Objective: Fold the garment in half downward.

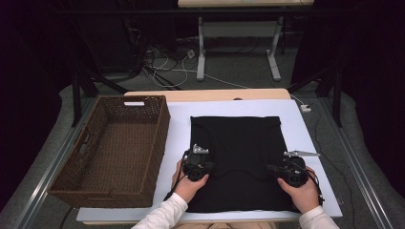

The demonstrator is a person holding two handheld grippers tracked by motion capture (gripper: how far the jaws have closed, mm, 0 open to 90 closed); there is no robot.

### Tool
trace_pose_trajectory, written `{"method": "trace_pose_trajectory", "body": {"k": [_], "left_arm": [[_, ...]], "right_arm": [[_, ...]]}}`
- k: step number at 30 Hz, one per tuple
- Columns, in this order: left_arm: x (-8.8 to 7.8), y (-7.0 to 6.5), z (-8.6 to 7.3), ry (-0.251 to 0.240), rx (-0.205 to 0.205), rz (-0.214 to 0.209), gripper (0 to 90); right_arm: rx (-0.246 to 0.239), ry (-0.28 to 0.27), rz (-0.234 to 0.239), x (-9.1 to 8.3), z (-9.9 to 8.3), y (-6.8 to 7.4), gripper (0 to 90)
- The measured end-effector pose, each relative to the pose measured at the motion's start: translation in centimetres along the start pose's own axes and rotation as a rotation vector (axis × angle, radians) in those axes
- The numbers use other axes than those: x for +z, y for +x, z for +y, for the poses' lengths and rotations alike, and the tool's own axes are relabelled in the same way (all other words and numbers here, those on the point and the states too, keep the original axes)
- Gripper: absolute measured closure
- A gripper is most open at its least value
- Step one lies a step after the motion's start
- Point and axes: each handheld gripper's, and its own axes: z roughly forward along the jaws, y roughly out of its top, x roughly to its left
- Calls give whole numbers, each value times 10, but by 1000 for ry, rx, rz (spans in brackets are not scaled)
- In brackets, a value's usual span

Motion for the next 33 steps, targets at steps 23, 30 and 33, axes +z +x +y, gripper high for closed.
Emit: {"method": "trace_pose_trajectory", "body": {"k": [23,30,33], "left_arm": [[-7,-3,0,-9,-10,-8,851],[-15,-9,1,-26,-1,-15,851],[-18,-11,1,-36,1,-22,851]], "right_arm": [[-41,45,19,0,-1,8,863],[-35,14,29,-11,3,10,865],[-37,-2,32,-15,4,10,866]]}}
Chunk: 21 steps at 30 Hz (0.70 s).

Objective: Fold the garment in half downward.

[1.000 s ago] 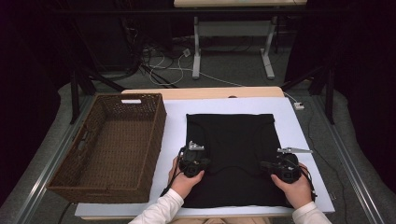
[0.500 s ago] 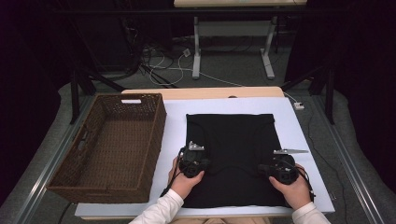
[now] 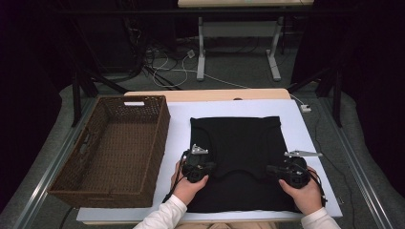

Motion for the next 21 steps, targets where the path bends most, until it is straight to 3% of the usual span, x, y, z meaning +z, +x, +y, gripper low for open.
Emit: {"method": "trace_pose_trajectory", "body": {"k": [9,21], "left_arm": [[-9,-7,-3,-5,13,-5,851],[-25,-22,-16,-4,36,-29,851]], "right_arm": [[0,-19,6,-13,-3,-1,867],[-38,-21,19,-34,-20,11,867]]}}
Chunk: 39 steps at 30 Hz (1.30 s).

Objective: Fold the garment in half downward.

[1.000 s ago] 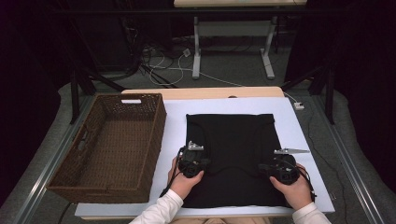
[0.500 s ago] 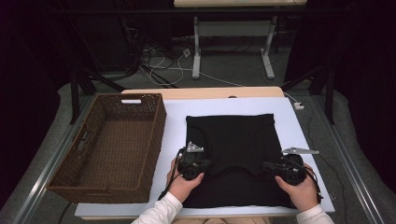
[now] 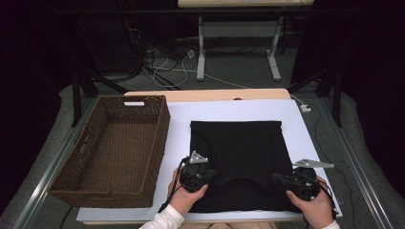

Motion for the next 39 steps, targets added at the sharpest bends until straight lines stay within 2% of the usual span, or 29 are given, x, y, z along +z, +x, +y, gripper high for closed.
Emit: {"method": "trace_pose_trajectory", "body": {"k": [6,11,14,18,19,20,22,23,25,26,31,32,33,39], "left_arm": [[-8,-6,-5,-6,21,-15,851],[-14,-12,-13,-6,19,-30,851],[-16,-15,-18,-2,18,-34,852],[-19,-18,-22,3,37,-35,852],[-19,-20,-23,-3,21,-37,852],[-20,-20,-24,3,37,-38,852],[-20,-22,-25,-1,29,-43,852],[-22,-23,-27,3,46,-40,852],[-23,-24,-29,1,45,-42,852],[-22,-25,-30,1,33,-46,852],[-20,-26,-35,14,30,-46,852],[-18,-25,-37,27,38,-36,852],[-17,-25,-38,33,29,-37,852],[-10,-23,-41,60,42,-26,852]], "right_arm": [[5,4,4,-10,-9,3,867],[-17,1,5,-19,-18,8,867],[-19,0,0,-21,-22,9,867],[-22,-1,-3,-24,-25,10,867],[-24,4,-6,-26,-26,10,867],[-22,1,-4,-26,-27,11,867],[-23,1,-3,-27,-28,11,867],[-27,2,-8,-28,-30,12,867],[-31,3,-8,-29,-33,12,867],[-30,11,-13,-30,-34,13,867],[-31,22,-15,-30,-38,14,867],[-33,33,-15,-28,-41,14,867],[-36,37,-12,-27,-42,13,867],[-20,74,-14,-20,-44,9,867]]}}
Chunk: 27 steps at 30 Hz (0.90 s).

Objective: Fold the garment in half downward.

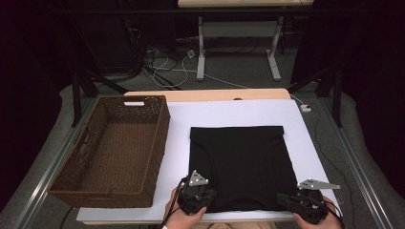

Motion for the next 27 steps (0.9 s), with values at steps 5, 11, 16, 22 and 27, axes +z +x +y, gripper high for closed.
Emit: {"method": "trace_pose_trajectory", "body": {"k": [5,11,16,22,27], "left_arm": [[3,3,-2,13,-13,4,851],[7,2,-4,29,-9,10,849],[7,4,-4,29,-12,6,839],[4,5,-2,11,-15,15,804],[1,5,-1,-10,-12,12,730]], "right_arm": [[7,12,7,3,-1,-2,866],[11,22,8,6,-2,-3,863],[8,20,6,6,-2,-4,856],[3,-14,8,4,-1,-4,776],[-19,-34,7,4,-1,-4,713]]}}
